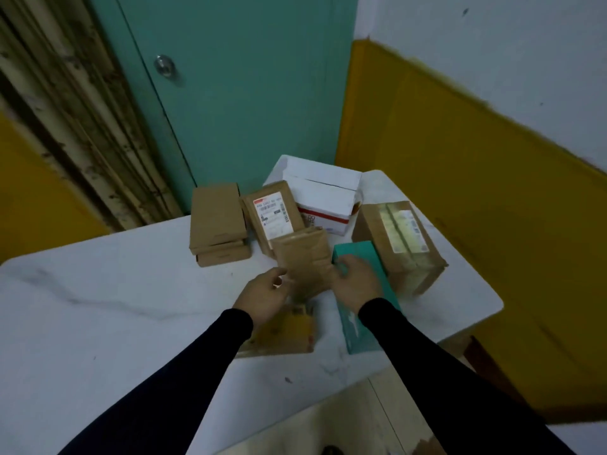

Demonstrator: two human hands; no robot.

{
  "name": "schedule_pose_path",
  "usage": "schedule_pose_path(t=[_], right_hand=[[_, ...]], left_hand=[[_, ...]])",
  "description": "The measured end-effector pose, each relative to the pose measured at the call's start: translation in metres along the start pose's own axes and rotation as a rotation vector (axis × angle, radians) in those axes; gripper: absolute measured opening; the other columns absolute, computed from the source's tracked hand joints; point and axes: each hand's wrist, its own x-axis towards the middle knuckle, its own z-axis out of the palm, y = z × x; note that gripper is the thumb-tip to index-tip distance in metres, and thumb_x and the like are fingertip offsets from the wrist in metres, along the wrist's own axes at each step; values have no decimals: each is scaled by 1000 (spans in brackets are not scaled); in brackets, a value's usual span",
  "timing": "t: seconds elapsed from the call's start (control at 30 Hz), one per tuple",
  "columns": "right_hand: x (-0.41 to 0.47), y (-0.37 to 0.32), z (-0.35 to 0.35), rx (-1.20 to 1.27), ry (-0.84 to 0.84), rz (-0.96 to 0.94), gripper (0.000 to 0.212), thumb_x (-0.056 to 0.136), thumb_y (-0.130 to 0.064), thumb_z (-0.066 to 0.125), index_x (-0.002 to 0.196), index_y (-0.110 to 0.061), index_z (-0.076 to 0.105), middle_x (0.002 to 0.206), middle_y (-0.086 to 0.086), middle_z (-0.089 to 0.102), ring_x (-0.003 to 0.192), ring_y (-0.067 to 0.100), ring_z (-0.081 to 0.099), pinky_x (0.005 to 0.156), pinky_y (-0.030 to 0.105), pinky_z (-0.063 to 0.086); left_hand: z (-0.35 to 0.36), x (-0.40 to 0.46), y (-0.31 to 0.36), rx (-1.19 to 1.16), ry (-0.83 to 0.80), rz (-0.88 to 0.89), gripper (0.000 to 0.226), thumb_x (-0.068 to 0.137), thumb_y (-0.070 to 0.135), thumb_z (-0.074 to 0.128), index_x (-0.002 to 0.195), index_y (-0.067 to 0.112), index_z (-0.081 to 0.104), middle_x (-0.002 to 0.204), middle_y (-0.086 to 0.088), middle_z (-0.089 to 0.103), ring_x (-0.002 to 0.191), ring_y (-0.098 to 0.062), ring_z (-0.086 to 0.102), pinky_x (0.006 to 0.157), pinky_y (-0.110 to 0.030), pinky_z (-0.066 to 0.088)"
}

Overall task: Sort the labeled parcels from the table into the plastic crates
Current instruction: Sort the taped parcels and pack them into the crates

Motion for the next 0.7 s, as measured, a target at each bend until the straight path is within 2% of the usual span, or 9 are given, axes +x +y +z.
schedule_pose_path(t=[0.07,0.17,0.23,0.27,0.33,0.43,0.57,0.63,0.7], right_hand=[[8,15,-8,-137,61,124,66,94,-49,54,146,-13,38,145,17,39,130,35,44,108,40,37],[11,41,-7,-310,-92,277,107,78,-74,58,155,-20,8,153,18,20,137,38,34,112,43,35],[7,53,1,-361,-146,307,116,74,-76,61,156,-25,-3,155,18,10,138,39,32,113,44,34],[5,58,4,-368,-146,317,114,75,-73,62,156,-28,-5,155,19,12,137,39,33,112,45,35],[1,62,4,-349,-122,317,108,77,-66,64,155,-31,-1,151,20,24,134,38,37,111,45,36],[-3,45,-21,-308,-49,227,100,73,-67,64,154,-29,17,148,14,38,132,34,42,108,42,41],[-17,-5,-89,-192,61,86,92,78,-62,65,153,-25,27,145,7,47,130,30,47,103,38,42],[-27,-27,-121,79,124,-19,79,78,-53,71,146,-26,39,133,2,56,118,25,56,98,37,48],[-34,-41,-133,407,69,-86,65,73,-49,76,130,-34,47,114,-5,66,101,20,67,90,38,54]], left_hand=[[16,3,12,17,-31,10,44,100,38,45,143,25,44,139,-2,55,112,-16,54,89,-23,37],[45,5,32,23,-125,77,33,100,27,45,131,25,55,128,-1,60,101,-12,53,83,-23,38],[64,9,37,43,-215,97,30,100,24,43,128,23,57,121,-2,60,99,-13,51,81,-26,43],[70,12,37,53,-244,95,26,100,23,42,122,23,57,115,-3,59,96,-14,50,83,-28,44],[73,15,37,51,-269,76,19,100,23,41,115,24,54,110,-3,57,95,-16,51,85,-29,43],[63,15,41,-84,-242,22,28,103,30,40,121,20,59,119,-2,61,102,-16,57,94,-32,45],[40,5,53,-411,-91,-66,27,100,47,45,114,27,55,104,0,64,93,-17,62,85,-33,53],[26,1,63,-672,-75,-22,36,97,49,50,118,22,60,113,-8,69,100,-27,67,84,-37,56],[7,-5,77,-970,-146,56,35,98,44,50,120,20,63,117,-10,70,98,-26,71,83,-39,59]])
